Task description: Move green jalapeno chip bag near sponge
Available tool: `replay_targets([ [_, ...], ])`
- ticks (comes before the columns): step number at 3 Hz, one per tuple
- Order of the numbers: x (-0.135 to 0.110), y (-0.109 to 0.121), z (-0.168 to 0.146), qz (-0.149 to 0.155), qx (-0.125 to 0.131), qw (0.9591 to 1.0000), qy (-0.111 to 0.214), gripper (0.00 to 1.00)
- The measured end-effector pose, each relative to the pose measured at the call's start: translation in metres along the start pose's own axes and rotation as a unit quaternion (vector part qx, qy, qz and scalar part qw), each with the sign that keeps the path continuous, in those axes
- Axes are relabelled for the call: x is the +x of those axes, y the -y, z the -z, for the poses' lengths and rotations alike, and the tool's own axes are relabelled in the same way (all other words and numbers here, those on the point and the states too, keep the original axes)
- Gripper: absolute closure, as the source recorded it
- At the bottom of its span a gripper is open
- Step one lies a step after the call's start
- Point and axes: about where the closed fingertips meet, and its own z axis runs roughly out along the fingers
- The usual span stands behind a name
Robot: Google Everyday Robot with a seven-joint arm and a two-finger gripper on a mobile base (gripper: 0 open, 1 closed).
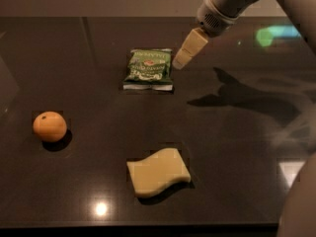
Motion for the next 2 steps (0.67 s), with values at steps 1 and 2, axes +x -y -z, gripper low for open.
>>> replay_targets([
  [1, -0.023, -0.005, -0.034, -0.022, -0.017, 0.9996, 0.004, 0.00],
  [2, -0.040, -0.021, -0.058, -0.025, -0.023, 0.9993, 0.013, 0.00],
])
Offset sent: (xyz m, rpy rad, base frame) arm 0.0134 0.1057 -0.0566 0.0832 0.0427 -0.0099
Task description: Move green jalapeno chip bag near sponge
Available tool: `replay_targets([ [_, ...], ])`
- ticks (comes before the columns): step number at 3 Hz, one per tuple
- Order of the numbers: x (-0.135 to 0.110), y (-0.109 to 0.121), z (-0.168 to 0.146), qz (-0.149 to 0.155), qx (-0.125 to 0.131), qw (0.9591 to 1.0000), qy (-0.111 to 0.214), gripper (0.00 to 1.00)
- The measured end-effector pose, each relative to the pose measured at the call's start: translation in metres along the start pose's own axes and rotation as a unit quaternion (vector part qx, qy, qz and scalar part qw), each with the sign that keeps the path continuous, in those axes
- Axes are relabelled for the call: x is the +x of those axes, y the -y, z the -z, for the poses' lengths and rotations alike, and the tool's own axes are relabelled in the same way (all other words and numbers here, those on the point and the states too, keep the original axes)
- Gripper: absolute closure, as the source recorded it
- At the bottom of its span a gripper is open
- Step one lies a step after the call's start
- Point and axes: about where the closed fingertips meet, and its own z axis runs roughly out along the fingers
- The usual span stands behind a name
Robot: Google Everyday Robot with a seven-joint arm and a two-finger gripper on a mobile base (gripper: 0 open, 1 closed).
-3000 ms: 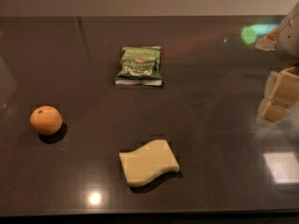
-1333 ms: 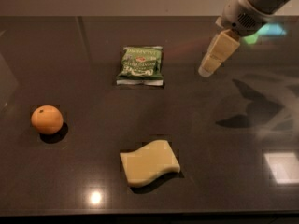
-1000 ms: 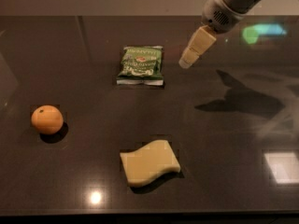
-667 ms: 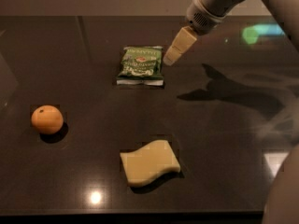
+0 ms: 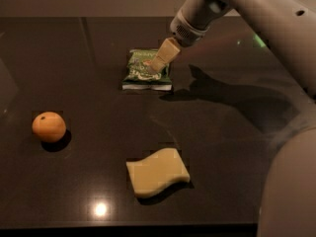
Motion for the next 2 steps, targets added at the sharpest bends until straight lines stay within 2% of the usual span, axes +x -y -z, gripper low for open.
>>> replay_targets([
  [2, -0.009, -0.031, -0.054, 0.008, -0.019, 0.9998, -0.001, 0.00],
])
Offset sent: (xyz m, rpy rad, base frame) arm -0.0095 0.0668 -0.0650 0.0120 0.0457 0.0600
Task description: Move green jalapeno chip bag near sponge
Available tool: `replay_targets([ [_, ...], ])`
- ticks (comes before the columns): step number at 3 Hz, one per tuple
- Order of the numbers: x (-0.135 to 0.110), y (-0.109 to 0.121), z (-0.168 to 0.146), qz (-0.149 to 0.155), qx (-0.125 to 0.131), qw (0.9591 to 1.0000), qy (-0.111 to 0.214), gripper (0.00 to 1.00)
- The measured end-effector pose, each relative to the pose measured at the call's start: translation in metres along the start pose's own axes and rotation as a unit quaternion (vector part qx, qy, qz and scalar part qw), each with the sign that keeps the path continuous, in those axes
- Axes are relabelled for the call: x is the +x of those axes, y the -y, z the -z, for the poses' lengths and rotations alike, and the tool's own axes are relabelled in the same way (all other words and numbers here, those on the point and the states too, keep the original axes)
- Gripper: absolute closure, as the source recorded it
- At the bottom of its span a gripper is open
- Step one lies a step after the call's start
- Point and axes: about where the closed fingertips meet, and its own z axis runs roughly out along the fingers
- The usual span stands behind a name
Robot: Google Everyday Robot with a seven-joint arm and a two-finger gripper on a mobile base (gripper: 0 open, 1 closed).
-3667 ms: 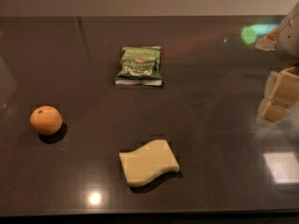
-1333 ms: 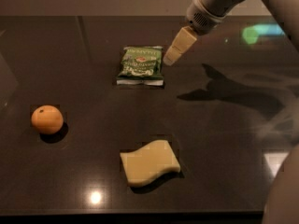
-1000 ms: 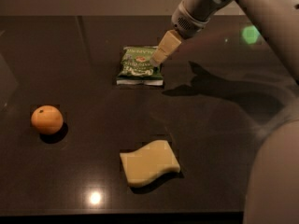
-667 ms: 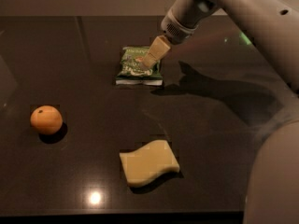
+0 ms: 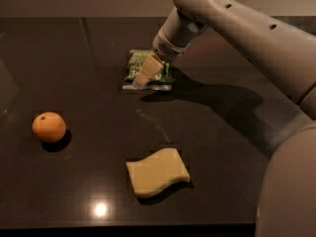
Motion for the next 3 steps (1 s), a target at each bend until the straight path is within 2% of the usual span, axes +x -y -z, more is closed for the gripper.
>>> replay_targets([
  [1, 0.000, -0.006, -0.018, 0.013, -0.006, 0.9999, -0.009, 0.00],
  [2, 0.004, -0.004, -0.024, 0.023, 0.002, 0.9996, -0.018, 0.15],
  [3, 0.010, 0.000, -0.020, 0.027, 0.010, 0.9994, -0.022, 0.39],
])
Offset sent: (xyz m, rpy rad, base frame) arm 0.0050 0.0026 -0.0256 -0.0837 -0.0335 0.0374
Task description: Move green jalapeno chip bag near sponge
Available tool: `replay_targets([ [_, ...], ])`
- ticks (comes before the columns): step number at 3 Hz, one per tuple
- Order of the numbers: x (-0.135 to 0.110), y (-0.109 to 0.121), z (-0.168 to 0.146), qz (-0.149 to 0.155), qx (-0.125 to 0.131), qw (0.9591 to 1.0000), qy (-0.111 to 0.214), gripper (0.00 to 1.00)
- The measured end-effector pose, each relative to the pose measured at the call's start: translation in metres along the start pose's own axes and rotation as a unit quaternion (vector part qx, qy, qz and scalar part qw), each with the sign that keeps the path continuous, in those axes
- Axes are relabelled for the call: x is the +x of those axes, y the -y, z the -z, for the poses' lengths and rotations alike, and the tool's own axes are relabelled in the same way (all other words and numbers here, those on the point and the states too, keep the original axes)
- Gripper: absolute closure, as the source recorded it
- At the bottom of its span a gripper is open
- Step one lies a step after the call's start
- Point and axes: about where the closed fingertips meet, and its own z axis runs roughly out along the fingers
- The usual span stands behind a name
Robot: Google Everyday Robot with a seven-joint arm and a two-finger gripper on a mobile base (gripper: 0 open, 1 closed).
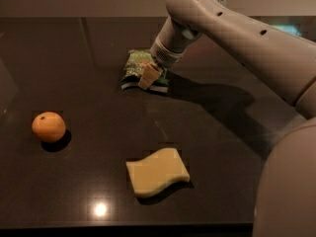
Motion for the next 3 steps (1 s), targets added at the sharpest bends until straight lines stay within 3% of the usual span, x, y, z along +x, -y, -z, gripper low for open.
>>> replay_targets([
  [2, 0.012, -0.005, 0.039, 0.016, 0.002, 0.9997, 0.019, 0.85],
  [3, 0.022, -0.033, 0.071, 0.052, -0.019, 0.9979, 0.034, 1.00],
])
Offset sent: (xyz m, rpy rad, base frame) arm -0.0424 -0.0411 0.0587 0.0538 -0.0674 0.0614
